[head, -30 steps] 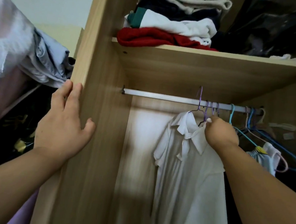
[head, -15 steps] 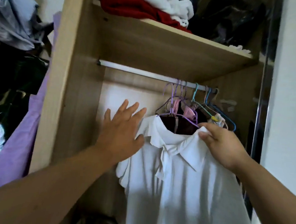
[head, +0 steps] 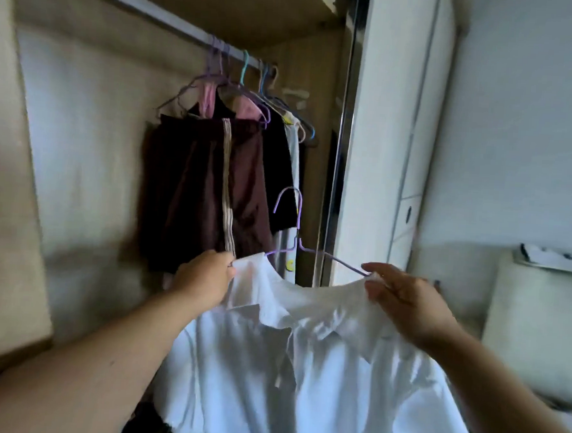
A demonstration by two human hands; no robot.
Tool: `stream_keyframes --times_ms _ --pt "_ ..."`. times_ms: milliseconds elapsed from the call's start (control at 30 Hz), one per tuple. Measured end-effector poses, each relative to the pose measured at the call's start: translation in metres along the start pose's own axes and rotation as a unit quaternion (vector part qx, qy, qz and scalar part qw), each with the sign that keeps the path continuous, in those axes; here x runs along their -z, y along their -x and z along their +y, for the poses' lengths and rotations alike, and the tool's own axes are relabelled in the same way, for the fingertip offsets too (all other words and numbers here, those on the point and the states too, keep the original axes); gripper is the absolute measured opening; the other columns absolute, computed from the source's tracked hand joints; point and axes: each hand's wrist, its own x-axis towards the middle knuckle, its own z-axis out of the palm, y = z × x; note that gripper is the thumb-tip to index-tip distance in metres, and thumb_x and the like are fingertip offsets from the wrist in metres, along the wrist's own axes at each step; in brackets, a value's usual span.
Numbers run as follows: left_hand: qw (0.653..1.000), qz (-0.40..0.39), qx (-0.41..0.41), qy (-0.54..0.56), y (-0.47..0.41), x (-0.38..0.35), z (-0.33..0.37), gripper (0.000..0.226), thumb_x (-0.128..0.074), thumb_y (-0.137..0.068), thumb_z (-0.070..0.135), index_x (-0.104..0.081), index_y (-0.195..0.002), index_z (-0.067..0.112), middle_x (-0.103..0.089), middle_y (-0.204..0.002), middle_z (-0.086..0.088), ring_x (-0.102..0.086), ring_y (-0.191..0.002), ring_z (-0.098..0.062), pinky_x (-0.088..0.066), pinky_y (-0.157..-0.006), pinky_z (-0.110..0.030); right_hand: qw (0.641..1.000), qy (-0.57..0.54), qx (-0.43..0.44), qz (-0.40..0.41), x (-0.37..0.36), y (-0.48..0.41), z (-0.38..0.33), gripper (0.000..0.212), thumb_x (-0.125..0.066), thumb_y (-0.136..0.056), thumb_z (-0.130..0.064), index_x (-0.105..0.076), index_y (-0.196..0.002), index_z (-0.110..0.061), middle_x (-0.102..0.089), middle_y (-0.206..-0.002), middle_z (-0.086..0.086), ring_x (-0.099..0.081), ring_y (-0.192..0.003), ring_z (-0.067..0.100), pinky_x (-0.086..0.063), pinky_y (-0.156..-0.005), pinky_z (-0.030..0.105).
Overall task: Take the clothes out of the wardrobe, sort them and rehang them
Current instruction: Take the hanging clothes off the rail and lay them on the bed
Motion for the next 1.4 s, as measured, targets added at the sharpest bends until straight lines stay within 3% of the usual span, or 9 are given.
stream_keyframes --times_ms 100,200,267,500,800,1033,1167,1300,1400 --pt "0.995 0.008 -0.071 0.066 0.033 -0.016 0.013 0.022 -0.049 -0.095 0.027 -0.058 -0.088 0.008 -0.06 -0.097 -0.02 -0.059 -0.092 -0.037 -0.045 -0.072 -0.04 0.99 0.021 -0.126 0.054 -0.009 0.075 -0.012 0.031 -0.053 -0.091 -0.04 -0.057 -0.122 -0.038 -0.07 -0.105 0.002 -0.062 -0.102 0.028 -0.043 -0.074 0.029" --pt "0.988 0.001 -0.131 0.08 0.072 -0.024 0.016 0.018 -0.051 -0.094 0.03 -0.06 -0.09 0.014 -0.059 -0.1 -0.013 -0.058 -0.096 -0.034 -0.044 -0.074 -0.039 0.972 0.043 -0.221 0.07 -0.016 0.157 -0.037 0.014 -0.046 -0.092 -0.042 -0.057 -0.09 -0.034 -0.066 -0.084 0.003 -0.062 -0.087 0.032 -0.045 -0.068 0.035" --pt "0.977 -0.034 -0.177 0.118 0.092 -0.031 0.014 0.017 -0.053 -0.093 0.027 -0.06 -0.088 0.013 -0.058 -0.098 -0.014 -0.057 -0.094 -0.034 -0.043 -0.073 -0.039 0.956 0.059 -0.28 0.056 -0.022 0.207 -0.055 0.025 -0.044 -0.093 -0.042 -0.044 -0.072 -0.028 -0.062 -0.076 0.006 -0.059 -0.081 0.033 -0.044 -0.065 0.038" --pt "0.91 -0.212 -0.317 0.164 0.181 -0.079 0.039 0.02 -0.049 -0.091 0.011 -0.067 -0.098 0.016 -0.06 -0.099 -0.01 -0.056 -0.097 -0.032 -0.047 -0.082 -0.04 0.874 0.045 -0.484 -0.003 -0.036 0.384 -0.103 0.031 -0.05 -0.092 -0.037 -0.042 -0.065 -0.025 -0.049 -0.061 -0.008 -0.047 -0.061 0.017 -0.029 -0.053 0.029" --pt "0.772 -0.403 -0.468 0.153 0.365 -0.138 0.155 0.019 -0.047 -0.094 0.017 -0.066 -0.099 0.02 -0.052 -0.092 -0.004 -0.055 -0.099 -0.027 -0.041 -0.081 -0.03 0.738 0.02 -0.674 0.0 0.018 0.611 -0.156 0.035 -0.049 -0.095 -0.033 -0.043 -0.064 -0.018 -0.046 -0.058 -0.007 -0.04 -0.049 0.003 -0.029 -0.044 0.016" --pt "0.656 -0.489 -0.551 0.165 0.53 -0.138 0.276 0.02 -0.048 -0.094 0.021 -0.066 -0.104 0.021 -0.058 -0.105 -0.009 -0.055 -0.103 -0.028 -0.041 -0.085 -0.03 0.595 -0.044 -0.784 0.173 0.094 0.764 -0.214 0.027 -0.053 -0.095 -0.024 -0.063 -0.078 -0.004 -0.057 -0.057 0.0 -0.047 -0.041 0.003 -0.036 -0.041 0.016" --pt "0.637 -0.497 -0.575 0.128 0.598 -0.136 0.332 0.025 -0.042 -0.096 0.025 -0.064 -0.108 0.026 -0.055 -0.106 -0.007 -0.053 -0.102 -0.03 -0.044 -0.085 -0.036 0.556 0.027 -0.814 0.163 0.118 0.831 -0.207 0.028 -0.053 -0.094 -0.034 -0.061 -0.077 -0.013 -0.063 -0.068 0.012 -0.051 -0.055 0.018 -0.036 -0.053 0.027" --pt "0.647 -0.504 -0.569 0.058 0.639 -0.152 0.368 0.034 -0.037 -0.093 0.023 -0.06 -0.115 0.035 -0.049 -0.105 -0.003 -0.051 -0.103 -0.03 -0.044 -0.086 -0.038 0.525 0.056 -0.845 0.09 0.114 0.877 -0.168 0.03 -0.043 -0.098 -0.033 -0.044 -0.072 -0.019 -0.047 -0.066 0.0 -0.043 -0.059 0.015 -0.035 -0.062 0.03" --pt "0.654 -0.497 -0.57 0.028 0.659 -0.166 0.39 0.033 -0.036 -0.093 0.025 -0.059 -0.114 0.035 -0.05 -0.112 -0.004 -0.05 -0.104 -0.03 -0.045 -0.087 -0.04 0.506 0.044 -0.857 0.084 0.112 0.896 -0.137 0.019 -0.042 -0.098 -0.031 -0.044 -0.084 -0.018 -0.06 -0.088 0.011 -0.05 -0.076 0.021 -0.033 -0.066 0.029"
